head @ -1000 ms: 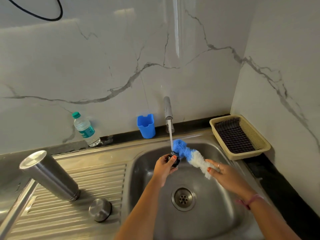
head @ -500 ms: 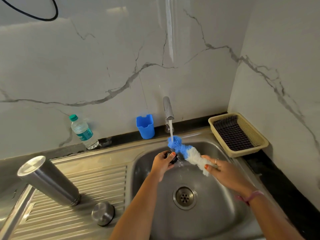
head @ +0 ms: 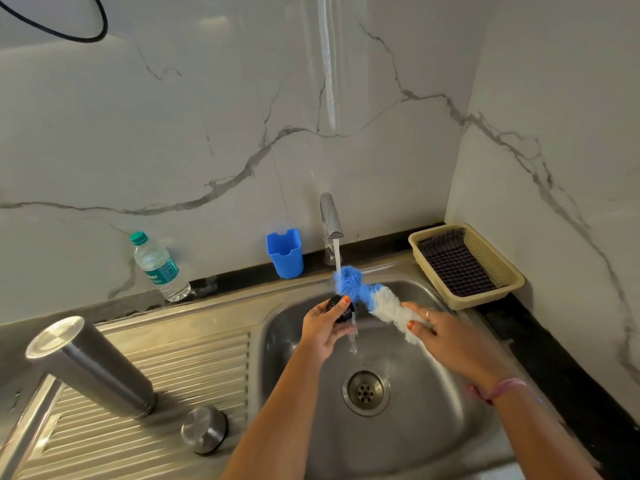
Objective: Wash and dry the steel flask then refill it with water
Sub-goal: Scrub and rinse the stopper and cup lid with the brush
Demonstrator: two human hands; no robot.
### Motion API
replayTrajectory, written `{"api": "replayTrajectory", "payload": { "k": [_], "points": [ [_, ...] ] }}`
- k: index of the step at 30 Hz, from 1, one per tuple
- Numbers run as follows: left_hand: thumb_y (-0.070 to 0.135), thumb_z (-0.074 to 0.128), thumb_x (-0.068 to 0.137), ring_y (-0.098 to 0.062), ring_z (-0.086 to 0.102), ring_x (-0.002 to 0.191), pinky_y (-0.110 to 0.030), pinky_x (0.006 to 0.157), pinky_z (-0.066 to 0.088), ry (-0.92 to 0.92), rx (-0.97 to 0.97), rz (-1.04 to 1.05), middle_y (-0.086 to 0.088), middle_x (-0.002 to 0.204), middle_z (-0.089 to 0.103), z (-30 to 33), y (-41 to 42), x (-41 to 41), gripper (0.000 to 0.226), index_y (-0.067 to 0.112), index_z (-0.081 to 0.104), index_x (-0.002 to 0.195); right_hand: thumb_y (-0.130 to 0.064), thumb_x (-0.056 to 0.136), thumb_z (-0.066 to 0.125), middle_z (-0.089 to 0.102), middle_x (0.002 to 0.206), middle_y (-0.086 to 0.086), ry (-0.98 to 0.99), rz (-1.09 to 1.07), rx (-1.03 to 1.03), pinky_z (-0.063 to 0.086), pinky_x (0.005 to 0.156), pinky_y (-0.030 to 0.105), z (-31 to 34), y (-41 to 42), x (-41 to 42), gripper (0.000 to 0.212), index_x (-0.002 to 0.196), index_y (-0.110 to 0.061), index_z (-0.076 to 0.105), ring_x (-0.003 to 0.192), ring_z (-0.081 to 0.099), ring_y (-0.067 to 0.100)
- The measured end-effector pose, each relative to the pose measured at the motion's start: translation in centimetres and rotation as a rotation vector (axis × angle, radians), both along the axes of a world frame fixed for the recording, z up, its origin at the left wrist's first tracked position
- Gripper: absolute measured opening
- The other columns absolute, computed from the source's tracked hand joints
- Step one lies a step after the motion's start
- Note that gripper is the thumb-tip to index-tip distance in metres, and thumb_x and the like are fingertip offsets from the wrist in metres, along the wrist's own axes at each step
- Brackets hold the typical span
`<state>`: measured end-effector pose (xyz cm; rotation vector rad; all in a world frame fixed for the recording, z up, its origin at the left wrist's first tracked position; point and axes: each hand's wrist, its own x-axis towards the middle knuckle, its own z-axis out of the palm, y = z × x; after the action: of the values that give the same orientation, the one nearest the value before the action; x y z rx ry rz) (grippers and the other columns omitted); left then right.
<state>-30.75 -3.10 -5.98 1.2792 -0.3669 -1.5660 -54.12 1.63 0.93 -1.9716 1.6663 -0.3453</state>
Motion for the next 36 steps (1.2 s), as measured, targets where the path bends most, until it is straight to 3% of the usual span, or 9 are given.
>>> {"api": "replayTrajectory", "payload": {
  "k": [3,7,12,14,20,26,29,33,36],
  "points": [
    [0.012,0.076,0.081,-0.032,0.068,0.105,-0.045,0.088,0.058,0.05,-0.006,0.095,-0.019,0.117,0.066,0.3,0.0,-0.2,0.044,0.002,0.059,0.12,-0.046,0.099,0.039,0.066,0.113,-0.007,0.022,0.015,-0.009,0.052,0.084,0.03,0.0,0.1,0.6,0.046,0.144,-0.046,0.032,0.093,0.061,0.009],
    [0.011,0.074,0.083,-0.033,0.065,0.11,-0.048,0.091,0.057,0.082,0.034,0.272,-0.017,0.117,0.065,0.3,-0.6,-0.1,0.043,0.004,0.058,0.122,-0.04,0.1,0.043,0.062,0.127,-0.004,0.01,0.049,0.048,0.046,0.094,0.028,1.3,0.7,0.2,0.046,0.145,-0.038,0.035,0.11,0.059,0.012],
    [0.012,0.079,0.077,-0.03,0.069,0.105,-0.038,0.078,0.062,0.112,0.024,0.151,-0.017,0.121,0.066,0.4,-0.4,-1.0,0.051,0.006,0.061,0.124,-0.038,0.102,0.038,0.062,0.125,0.0,0.06,-0.042,0.032,0.044,0.085,0.027,1.5,0.1,1.7,0.046,0.147,-0.036,0.033,0.104,0.059,0.014],
    [0.012,0.081,0.072,-0.03,0.069,0.105,-0.038,0.08,0.061,0.122,0.001,0.128,-0.017,0.122,0.066,0.4,-0.5,-1.6,0.056,0.007,0.061,0.124,-0.04,0.101,0.037,0.064,0.121,0.0,0.07,-0.08,0.027,0.047,0.083,0.029,1.0,-0.5,2.5,0.046,0.147,-0.038,0.033,0.099,0.06,0.015],
    [0.008,0.075,0.083,-0.028,0.068,0.104,-0.046,0.096,0.055,0.102,0.005,0.304,-0.014,0.115,0.067,0.2,-1.6,-0.5,0.043,0.008,0.061,0.123,-0.042,0.1,0.037,0.065,0.118,-0.002,0.078,-0.073,0.044,0.048,0.083,0.03,1.0,0.4,3.0,0.046,0.145,-0.039,0.033,0.091,0.058,0.013],
    [0.004,0.074,0.083,-0.029,0.066,0.112,-0.047,0.1,0.053,0.185,-0.04,0.205,-0.015,0.126,0.064,0.0,-1.2,-1.1,0.047,0.008,0.06,0.128,-0.041,0.1,0.032,0.064,0.115,0.001,0.095,-0.113,0.052,0.047,0.08,0.034,1.4,-0.8,4.3,0.045,0.145,-0.034,0.035,0.093,0.058,0.017],
    [0.002,0.072,0.084,-0.027,0.067,0.108,-0.043,0.096,0.055,0.162,-0.061,0.26,-0.015,0.123,0.065,-0.4,-1.3,-0.9,0.045,0.008,0.06,0.127,-0.039,0.101,0.032,0.065,0.116,0.001,0.128,-0.054,0.049,0.047,0.08,0.033,1.9,-0.6,4.5,0.044,0.144,-0.033,0.037,0.095,0.06,0.018],
    [0.002,0.069,0.087,-0.024,0.07,0.098,-0.035,0.081,0.059,0.172,-0.065,0.319,-0.013,0.114,0.067,-0.1,-1.2,-0.4,0.04,0.009,0.059,0.125,-0.038,0.098,0.035,0.065,0.104,0.0,0.168,-0.03,0.096,0.051,0.084,0.039,2.0,0.0,3.7,0.034,0.126,-0.031,0.052,0.091,0.061,0.02],
    [0.003,0.07,0.087,-0.026,0.07,0.102,-0.035,0.086,0.057,0.179,-0.051,0.243,-0.017,0.116,0.069,-0.2,-1.0,-0.4,0.038,0.002,0.059,0.123,-0.037,0.099,0.034,0.065,0.107,0.002,0.157,-0.081,0.07,0.047,0.078,0.035,1.8,-0.6,4.1,0.036,0.131,-0.029,0.048,0.087,0.057,0.019]
  ]
}}
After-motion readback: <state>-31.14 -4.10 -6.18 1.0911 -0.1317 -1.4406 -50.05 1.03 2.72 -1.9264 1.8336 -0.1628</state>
